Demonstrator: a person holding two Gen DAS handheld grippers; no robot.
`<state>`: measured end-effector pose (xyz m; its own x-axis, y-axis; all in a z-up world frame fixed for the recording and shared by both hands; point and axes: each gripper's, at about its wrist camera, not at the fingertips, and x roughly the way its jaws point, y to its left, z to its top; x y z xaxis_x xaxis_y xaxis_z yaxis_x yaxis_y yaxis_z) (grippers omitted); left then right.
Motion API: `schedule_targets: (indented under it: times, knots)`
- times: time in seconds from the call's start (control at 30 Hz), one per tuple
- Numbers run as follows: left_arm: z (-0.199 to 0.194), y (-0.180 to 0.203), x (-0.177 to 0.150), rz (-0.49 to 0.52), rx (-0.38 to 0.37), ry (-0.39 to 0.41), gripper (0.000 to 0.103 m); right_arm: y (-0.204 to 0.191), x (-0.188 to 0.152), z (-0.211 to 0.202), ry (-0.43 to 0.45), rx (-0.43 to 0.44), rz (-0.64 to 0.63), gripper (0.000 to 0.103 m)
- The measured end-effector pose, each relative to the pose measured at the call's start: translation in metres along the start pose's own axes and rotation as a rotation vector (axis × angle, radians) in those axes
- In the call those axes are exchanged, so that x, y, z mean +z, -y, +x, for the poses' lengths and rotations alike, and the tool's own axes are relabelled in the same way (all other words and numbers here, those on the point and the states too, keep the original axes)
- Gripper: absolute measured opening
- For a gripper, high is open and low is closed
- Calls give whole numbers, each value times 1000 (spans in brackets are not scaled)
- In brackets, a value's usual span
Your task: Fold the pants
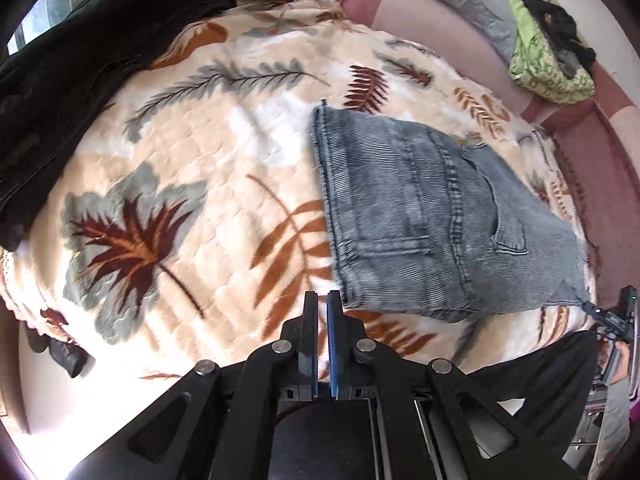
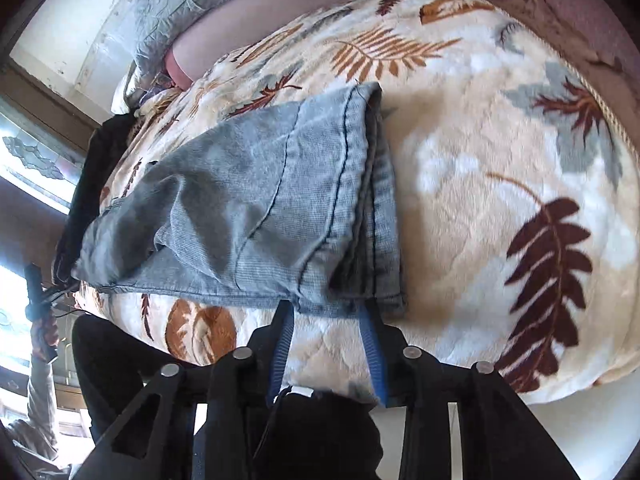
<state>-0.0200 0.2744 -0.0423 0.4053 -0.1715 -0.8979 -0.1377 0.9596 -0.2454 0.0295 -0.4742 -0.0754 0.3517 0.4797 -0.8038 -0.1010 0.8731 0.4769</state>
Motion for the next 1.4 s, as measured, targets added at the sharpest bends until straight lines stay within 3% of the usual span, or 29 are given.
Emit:
schedule_targets:
  times: [0.1,0.2,0.27,0.33,0.43,0.5,0.57,0.6,0.63,0.7,0.9,0.93,1.0,1.07,1.17,1.23,1.33,1.4]
  knots:
    - [-25,6,7,-8,21,97,3,-1,10,-23,108,-33,42,71]
    - [-48,28,18,15,8,194,6,5,21,-38,161,37,150,72]
    - [-51,49,24,43,-18,222,17,9,24,-37,150,67,224,72]
    - [-43,71,27,73,-33,244,44,7,27,-29,127,79,234,72]
    - [-15,98,27,101,-42,225,45,-2,27,-11,67,36,235,71]
    - [11,110,25,118,-31,195,45,-6,26,-2,44,17,223,65]
    - [33,117,18,136,2,155,45,-10,26,5,13,-11,200,48]
    - [45,117,16,138,13,132,45,-14,26,10,-11,-49,178,28]
    - [54,116,14,137,28,115,45,-19,26,13,-33,-95,141,15]
    - [61,113,10,134,28,120,45,-30,24,10,-35,-181,58,14]
    - [58,106,16,139,-26,98,45,-72,41,-34,97,-511,-210,13]
    - [58,104,17,135,-36,94,45,-72,40,-33,93,-544,-244,13]
    - [59,102,18,135,-51,90,45,-60,34,-13,12,-526,-243,13]
    - [60,102,19,146,-51,84,45,-41,24,14,-35,-532,-224,16]
    - [56,107,20,166,-26,71,45,-21,19,8,17,-473,-128,27]
    - [49,109,21,171,-1,81,45,-13,23,-8,31,-431,-54,58]
    - [28,115,23,170,1,148,45,-17,27,-40,113,-450,-29,61]
    - [16,124,23,181,-26,188,45,-25,30,-58,180,-377,4,62]
